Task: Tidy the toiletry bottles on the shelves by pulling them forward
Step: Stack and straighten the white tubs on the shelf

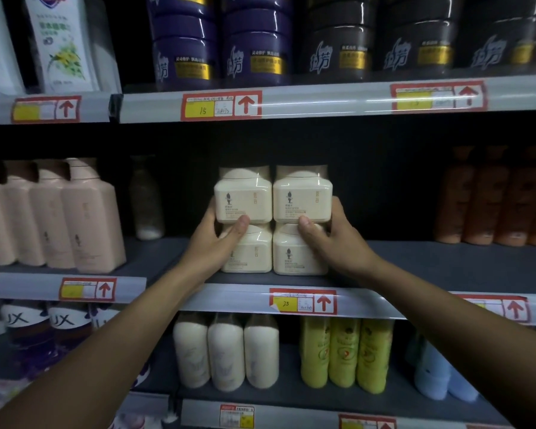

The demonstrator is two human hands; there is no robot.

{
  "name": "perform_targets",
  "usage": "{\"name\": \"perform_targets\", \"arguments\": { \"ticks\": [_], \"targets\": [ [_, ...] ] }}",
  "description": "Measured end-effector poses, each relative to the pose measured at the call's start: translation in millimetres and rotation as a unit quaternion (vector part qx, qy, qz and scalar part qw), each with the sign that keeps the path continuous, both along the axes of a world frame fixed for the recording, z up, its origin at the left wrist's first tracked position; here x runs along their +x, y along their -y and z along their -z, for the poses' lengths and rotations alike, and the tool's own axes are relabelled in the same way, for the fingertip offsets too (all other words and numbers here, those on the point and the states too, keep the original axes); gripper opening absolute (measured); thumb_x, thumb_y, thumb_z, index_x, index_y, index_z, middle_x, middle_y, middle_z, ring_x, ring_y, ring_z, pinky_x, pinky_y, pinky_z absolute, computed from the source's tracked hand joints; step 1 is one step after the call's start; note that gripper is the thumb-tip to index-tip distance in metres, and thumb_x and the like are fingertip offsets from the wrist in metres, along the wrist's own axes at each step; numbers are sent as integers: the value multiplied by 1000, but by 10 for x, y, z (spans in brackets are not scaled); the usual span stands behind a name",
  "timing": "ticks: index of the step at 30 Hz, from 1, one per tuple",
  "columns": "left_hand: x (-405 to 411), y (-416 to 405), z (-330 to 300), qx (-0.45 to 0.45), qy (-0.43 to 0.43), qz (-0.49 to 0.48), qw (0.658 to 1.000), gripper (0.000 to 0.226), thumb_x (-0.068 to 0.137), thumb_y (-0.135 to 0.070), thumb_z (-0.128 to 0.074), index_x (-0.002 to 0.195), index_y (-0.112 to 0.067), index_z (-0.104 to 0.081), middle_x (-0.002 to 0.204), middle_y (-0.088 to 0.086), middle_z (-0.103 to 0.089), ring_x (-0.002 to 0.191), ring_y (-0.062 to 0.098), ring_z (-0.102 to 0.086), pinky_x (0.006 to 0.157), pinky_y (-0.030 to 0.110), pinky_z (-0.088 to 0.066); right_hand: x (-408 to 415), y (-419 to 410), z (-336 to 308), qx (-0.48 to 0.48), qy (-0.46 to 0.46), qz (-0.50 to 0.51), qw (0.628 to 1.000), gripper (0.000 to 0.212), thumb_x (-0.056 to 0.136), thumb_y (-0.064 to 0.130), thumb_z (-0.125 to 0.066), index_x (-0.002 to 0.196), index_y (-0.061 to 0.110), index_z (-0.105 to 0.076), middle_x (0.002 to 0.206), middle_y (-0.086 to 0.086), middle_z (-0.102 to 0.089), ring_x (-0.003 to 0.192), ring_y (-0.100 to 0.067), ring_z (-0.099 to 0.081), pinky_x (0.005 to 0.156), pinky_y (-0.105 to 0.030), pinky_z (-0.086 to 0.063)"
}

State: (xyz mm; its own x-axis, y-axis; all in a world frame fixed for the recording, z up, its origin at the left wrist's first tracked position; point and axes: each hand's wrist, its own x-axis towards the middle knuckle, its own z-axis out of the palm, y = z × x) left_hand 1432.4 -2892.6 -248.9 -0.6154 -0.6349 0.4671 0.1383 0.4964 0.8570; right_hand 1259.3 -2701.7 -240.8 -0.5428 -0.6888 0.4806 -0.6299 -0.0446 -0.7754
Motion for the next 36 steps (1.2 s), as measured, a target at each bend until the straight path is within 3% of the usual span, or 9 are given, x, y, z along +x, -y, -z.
{"name": "perform_targets", "arguments": {
  "ticks": [3, 5, 10, 12, 16, 21, 27, 30, 36],
  "targets": [
    [-14, -2, 107, -2, 13, -74, 997, 100, 71, -84, -73, 154, -39, -39, 145, -12, -59, 130, 10, -60, 109, 45, -52, 15, -73, 40, 33, 21, 27, 999, 88, 95, 62, -61, 161, 23, -16, 142, 11, -55, 128, -14, -59, 101, -34, -52],
    [-15, -113, 129, -14, -16, -139, 990, 89, 80, -72, -74, 150, -29, -41, 145, -5, -53, 127, 15, -58, 106, 41, -51, -27, -124, 86, 44, -3, 74, 996, 92, 96, 65, -57, 165, 20, -14, 151, 2, -52, 132, -18, -57, 107, -39, -50],
    [-34, -556, 146, -168, -159, -253, 940, 35, 92, -11, -70, 123, -11, -54, 123, 3, -46, 110, 19, -53, 94, 23, -47, -165, -404, 61, 27, -123, 175, 977, 47, 101, 55, -54, 133, 21, -59, 116, 4, -65, 99, -9, -62, 90, -36, -54],
    [-142, -733, 180, -220, -168, -219, 936, 26, 88, -12, -65, 113, -9, -58, 119, 6, -49, 106, 21, -55, 88, 14, -44, -265, -547, 62, 35, -164, 206, 964, 30, 100, 47, -59, 116, 23, -68, 105, 5, -65, 93, -10, -62, 83, -35, -51],
    [-465, -1224, 231, -300, -164, -145, 929, 18, 86, -20, -56, 99, -8, -62, 105, 5, -55, 96, 20, -57, 82, 17, -43, -502, -824, 95, 80, -204, 240, 946, 11, 93, 32, -65, 94, 23, -73, 90, 3, -64, 88, -21, -64, 76, -32, -45],
    [-998, -1738, 177, -357, -101, -69, 926, 9, 84, -14, -63, 93, -16, -62, 98, -2, -54, 85, 16, -55, 72, 35, -48, -719, -1246, 112, 108, -215, 283, 928, 12, 92, 27, -64, 92, 19, -74, 93, -3, -68, 90, -26, -65, 80, -41, -52],
    [-1683, -2203, 27, -349, -40, -85, 932, 12, 86, -18, -66, 97, -20, -61, 105, -1, -52, 81, 21, -58, 69, 33, -39, -1089, -1579, 12, 144, -278, 317, 895, 36, 86, 46, -46, 92, 21, -71, 92, -3, -65, 89, -33, -66, 74, -47, -54],
    [-2044, -2339, 87, -366, -10, -120, 923, 14, 87, -19, -66, 100, -19, -60, 106, 1, -51, 83, 23, -57, 72, 31, -33, -1294, -1590, 53, 148, -301, 309, 890, 32, 90, 42, -51, 93, 16, -69, 93, -6, -63, 89, -34, -64, 71, -46, -53],
    [-2339, -2208, 309, -448, 108, -136, 877, 22, 97, -30, -59, 115, -18, -63, 114, 9, -56, 109, 33, -52, 91, 46, -42, -1587, -1478, 273, 174, -344, 224, 895, 24, 98, 31, -57, 101, 7, -62, 103, -17, -59, 99, -37, -56, 82, -44, -48]
  ]
}}
